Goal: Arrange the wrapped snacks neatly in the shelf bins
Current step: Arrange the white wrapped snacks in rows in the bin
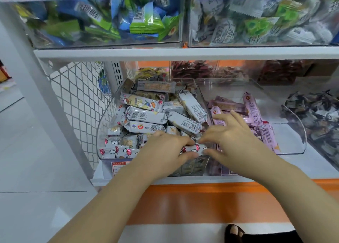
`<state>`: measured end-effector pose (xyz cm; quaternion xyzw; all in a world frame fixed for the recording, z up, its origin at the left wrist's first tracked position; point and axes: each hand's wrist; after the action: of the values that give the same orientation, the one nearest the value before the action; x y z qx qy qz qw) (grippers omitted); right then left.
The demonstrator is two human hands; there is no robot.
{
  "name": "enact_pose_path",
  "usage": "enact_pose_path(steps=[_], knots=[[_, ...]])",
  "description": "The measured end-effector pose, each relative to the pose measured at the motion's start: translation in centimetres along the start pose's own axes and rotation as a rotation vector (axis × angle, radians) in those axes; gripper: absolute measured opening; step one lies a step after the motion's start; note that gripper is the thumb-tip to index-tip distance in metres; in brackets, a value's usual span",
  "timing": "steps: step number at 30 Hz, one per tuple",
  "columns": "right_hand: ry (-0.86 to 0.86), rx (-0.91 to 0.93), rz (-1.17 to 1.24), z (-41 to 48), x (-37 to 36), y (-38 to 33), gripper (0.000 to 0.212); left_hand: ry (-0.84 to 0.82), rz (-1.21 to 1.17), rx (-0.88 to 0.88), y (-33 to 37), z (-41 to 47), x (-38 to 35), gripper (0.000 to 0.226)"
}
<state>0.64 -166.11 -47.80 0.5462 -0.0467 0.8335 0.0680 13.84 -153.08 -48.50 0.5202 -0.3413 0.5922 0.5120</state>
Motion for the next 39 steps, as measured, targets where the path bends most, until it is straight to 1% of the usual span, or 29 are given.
enact_pose_path(steps=[3,6,8,10,15,19,21,25,27,29,30,31,34,35,37,39], knots=[[0.067,0.013,-0.016,0.3,-0.8,-0.1,0.030,-0.042,0.012,0.038,0.3,0.7,0.1,0.041],[0.130,-0.004,0.059,0.5,-1.3,0.0,0.017,-0.077,0.007,0.071,0.4,1.3,0.0,0.041],[0.114,-0.036,0.152,0.4,-1.6,0.3,0.010,-0.108,-0.004,0.095,0.5,1.8,-0.2,0.039],[0.114,-0.046,0.211,0.5,-1.8,0.4,0.012,-0.120,-0.013,0.120,0.4,2.0,-0.4,0.036],[0.200,-0.016,0.219,0.7,-2.0,0.3,0.014,-0.075,0.011,0.133,0.7,2.2,-0.6,0.032],[0.192,-0.040,0.253,0.6,-2.0,0.2,0.013,-0.040,0.008,0.127,0.4,2.2,-0.8,0.025],[0.178,-0.050,0.264,0.7,-1.7,0.0,0.014,-0.052,-0.007,0.131,0.4,2.2,-0.8,0.025],[0.020,-0.092,0.296,0.5,-1.0,0.3,0.007,-0.098,-0.002,0.111,0.3,2.0,-0.6,0.026],[0.000,-0.032,0.262,0.1,-0.6,0.2,0.011,-0.109,0.030,0.094,0.4,1.7,-0.4,0.027],[0.045,0.057,0.193,0.0,-0.3,0.1,0.013,-0.110,0.076,0.064,0.5,1.6,-0.2,0.029],[0.051,0.091,0.178,0.0,-0.2,0.1,0.014,-0.106,0.099,0.048,0.6,1.5,-0.1,0.030],[0.043,0.086,0.198,0.0,-0.2,0.3,0.015,-0.100,0.117,0.037,0.6,1.4,0.0,0.031],[-0.012,-0.104,0.380,-0.3,-0.5,0.8,0.014,-0.047,0.146,0.014,0.9,0.7,0.2,0.035],[0.014,-0.127,0.419,-0.2,-0.5,0.9,0.013,-0.017,0.134,0.012,0.8,0.5,0.3,0.035],[0.121,-0.119,0.398,0.2,-0.5,0.8,0.014,0.047,0.069,0.027,0.3,-0.1,0.7,0.032],[0.155,-0.118,0.360,0.9,-0.8,0.8,0.018,0.090,0.022,0.067,-0.9,-0.6,1.2,0.028]])
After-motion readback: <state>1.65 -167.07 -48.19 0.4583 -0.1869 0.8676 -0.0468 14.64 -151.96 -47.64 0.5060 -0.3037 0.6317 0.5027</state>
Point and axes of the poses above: each hand's wrist, its own z-axis towards the middle knuckle, its own x-axis out of the back of the hand, y = z × x, and after that the axes turned 5 degrees about z, right-handed
